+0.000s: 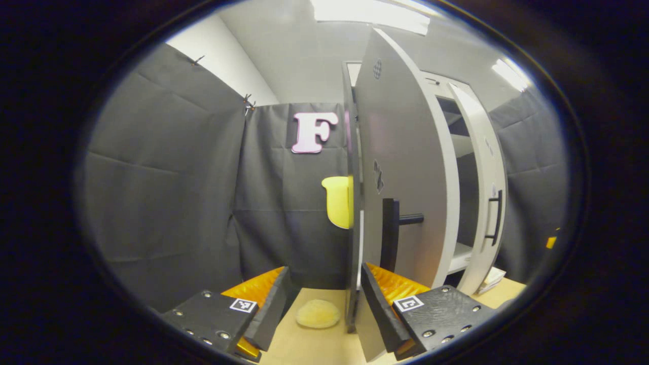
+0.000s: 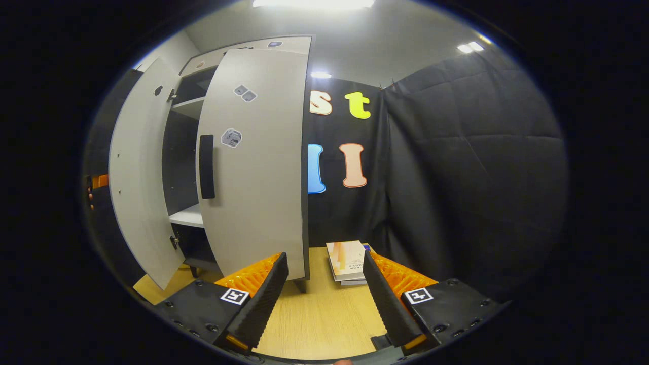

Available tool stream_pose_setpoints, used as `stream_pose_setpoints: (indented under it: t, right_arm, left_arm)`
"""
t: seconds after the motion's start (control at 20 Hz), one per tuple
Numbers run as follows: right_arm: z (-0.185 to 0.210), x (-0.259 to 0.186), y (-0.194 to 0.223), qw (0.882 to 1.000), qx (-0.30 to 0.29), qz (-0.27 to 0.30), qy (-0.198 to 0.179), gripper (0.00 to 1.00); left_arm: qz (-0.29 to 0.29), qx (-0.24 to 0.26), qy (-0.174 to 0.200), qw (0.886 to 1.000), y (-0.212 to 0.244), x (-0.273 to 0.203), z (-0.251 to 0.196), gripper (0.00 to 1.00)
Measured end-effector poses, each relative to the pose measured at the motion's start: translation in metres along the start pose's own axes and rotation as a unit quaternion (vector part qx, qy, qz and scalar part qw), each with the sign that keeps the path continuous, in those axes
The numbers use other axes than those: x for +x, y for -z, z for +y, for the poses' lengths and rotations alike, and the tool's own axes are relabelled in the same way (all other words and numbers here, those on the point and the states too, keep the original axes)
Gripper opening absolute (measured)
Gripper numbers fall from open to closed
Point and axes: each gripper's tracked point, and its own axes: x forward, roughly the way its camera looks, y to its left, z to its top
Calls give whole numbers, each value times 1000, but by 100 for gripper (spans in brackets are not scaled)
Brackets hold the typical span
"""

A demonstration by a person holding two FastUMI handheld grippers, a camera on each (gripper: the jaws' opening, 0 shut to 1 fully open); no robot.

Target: Grasp the bottle in the cabinet with the left hand and place it on the coaster, then close the right door with the right hand and the left door with the left hand.

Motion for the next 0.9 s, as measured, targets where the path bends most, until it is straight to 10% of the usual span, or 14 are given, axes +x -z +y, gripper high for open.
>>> stream_pose_setpoints:
  t: [0.9]
  right_arm:
    - [-23, -16, -3, 1000, -18, -5, -10, 95]
  left_arm:
    - [-14, -35, 39, 999, 3, 11, -100, 84]
